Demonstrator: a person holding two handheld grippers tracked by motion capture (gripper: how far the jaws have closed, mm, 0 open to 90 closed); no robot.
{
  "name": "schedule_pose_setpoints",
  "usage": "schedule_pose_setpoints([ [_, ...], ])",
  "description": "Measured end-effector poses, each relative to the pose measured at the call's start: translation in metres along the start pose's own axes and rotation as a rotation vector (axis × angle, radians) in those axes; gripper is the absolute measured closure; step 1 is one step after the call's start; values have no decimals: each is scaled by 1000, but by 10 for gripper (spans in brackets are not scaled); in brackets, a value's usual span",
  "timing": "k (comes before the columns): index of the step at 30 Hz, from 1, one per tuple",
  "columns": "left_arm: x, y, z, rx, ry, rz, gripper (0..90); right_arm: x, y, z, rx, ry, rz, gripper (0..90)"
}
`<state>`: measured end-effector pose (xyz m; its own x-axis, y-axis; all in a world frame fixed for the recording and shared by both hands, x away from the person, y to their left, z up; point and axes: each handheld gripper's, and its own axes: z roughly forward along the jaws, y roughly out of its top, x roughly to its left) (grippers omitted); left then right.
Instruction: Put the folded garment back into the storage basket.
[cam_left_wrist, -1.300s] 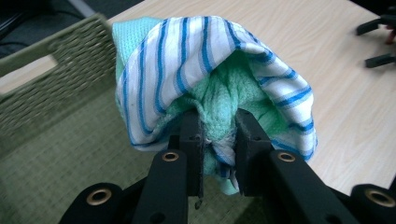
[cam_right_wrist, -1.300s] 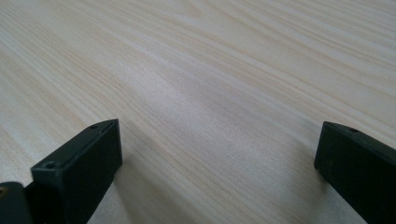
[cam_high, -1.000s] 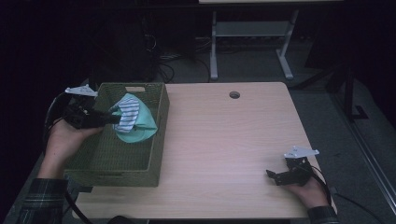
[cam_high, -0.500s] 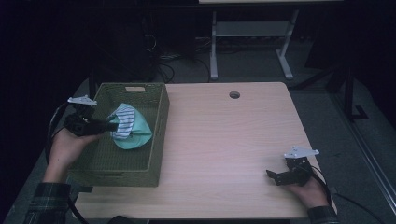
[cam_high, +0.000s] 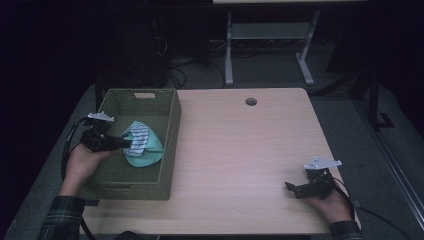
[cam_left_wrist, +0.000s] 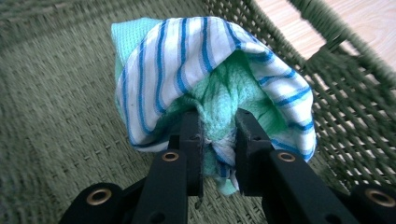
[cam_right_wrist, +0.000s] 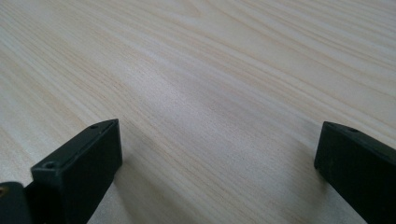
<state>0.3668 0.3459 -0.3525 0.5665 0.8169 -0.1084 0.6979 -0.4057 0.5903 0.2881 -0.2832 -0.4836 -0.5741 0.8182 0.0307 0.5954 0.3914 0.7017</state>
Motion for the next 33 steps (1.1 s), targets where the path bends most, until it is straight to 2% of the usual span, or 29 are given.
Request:
schedule_pose_setpoints([
  [1, 0, -1, 7, 13, -3, -3, 751, 0, 0, 0, 0, 0, 0, 5],
  [7, 1, -1, 21, 42, -6, -2, 750, 0, 0, 0, 0, 0, -1, 5],
  [12, 6, -3, 36, 91, 16, -3, 749, 0, 0, 0, 0, 0, -1, 6],
  [14, 8, -4, 38, 95, 22, -4, 748, 0, 0, 0, 0, 0, -1, 6],
  [18, 14, -9, 46, 143, 40, 8, 743, 0, 0, 0, 0, 0, 0, 6],
  [20, 15, -10, 48, 152, 43, 7, 741, 0, 0, 0, 0, 0, 0, 6],
  [21, 18, -12, 51, 176, 47, 11, 739, 0, 0, 0, 0, 0, 0, 6],
  [27, 17, -12, 58, 230, 71, 48, 727, 0, 0, 0, 0, 0, -1, 6],
  [31, 16, -13, 61, 260, 77, 45, 714, 0, 0, 0, 0, 0, -1, 6],
  [33, 17, -13, 61, 260, 75, 43, 699, 0, 0, 0, 0, 0, -1, 6],
])
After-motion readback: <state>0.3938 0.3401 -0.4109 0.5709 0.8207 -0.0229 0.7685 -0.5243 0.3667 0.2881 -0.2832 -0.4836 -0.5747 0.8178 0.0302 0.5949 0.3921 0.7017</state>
